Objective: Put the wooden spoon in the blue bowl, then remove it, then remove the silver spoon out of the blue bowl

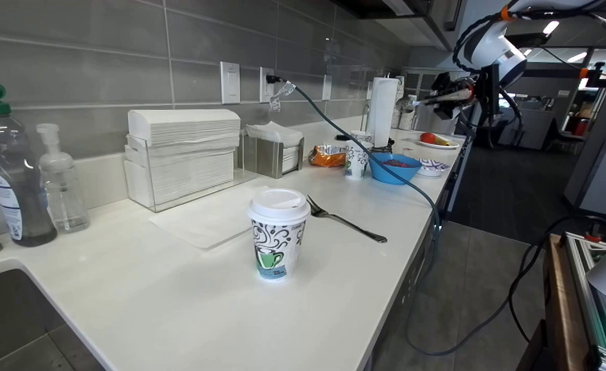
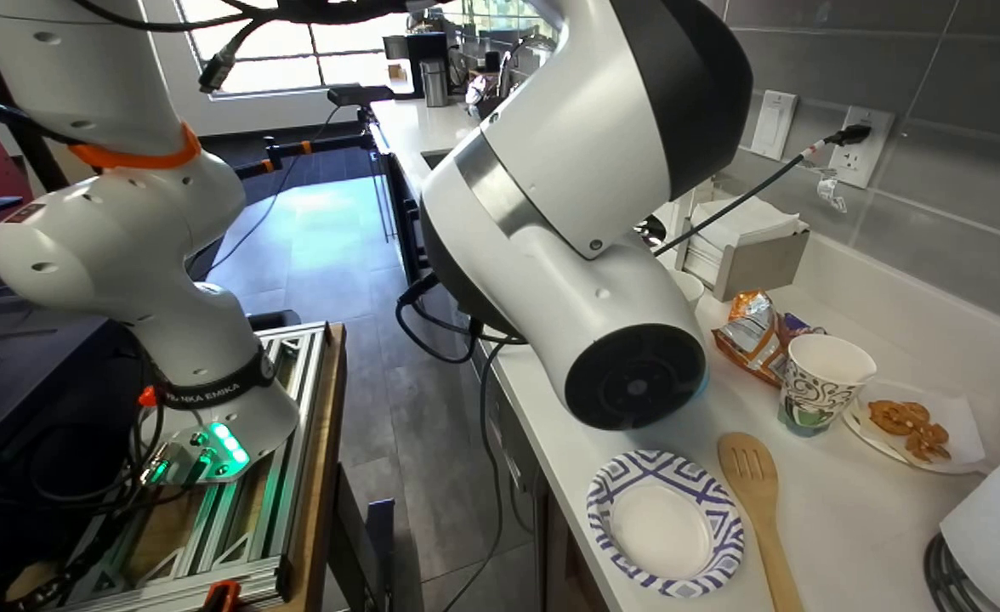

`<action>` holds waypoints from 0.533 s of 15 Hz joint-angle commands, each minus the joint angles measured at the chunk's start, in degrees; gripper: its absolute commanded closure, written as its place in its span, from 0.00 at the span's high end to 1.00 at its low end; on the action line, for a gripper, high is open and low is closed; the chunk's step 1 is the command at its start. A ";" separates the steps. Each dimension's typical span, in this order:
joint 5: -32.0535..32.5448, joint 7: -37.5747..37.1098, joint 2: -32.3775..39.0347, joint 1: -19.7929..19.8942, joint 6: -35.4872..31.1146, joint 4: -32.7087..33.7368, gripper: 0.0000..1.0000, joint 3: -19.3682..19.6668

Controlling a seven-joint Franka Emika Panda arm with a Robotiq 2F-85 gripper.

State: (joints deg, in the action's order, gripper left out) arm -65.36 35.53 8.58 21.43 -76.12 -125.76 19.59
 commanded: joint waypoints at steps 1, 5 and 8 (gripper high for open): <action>0.08 -0.63 1.15 -0.46 -0.59 1.25 0.03 -0.39; 2.34 -1.88 -0.80 -2.69 -7.97 -0.05 0.03 -1.50; 7.38 -5.56 -4.89 -6.25 -18.40 -2.54 0.03 -3.56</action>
State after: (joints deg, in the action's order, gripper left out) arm -62.23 34.08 8.07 18.40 -86.44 -125.86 17.66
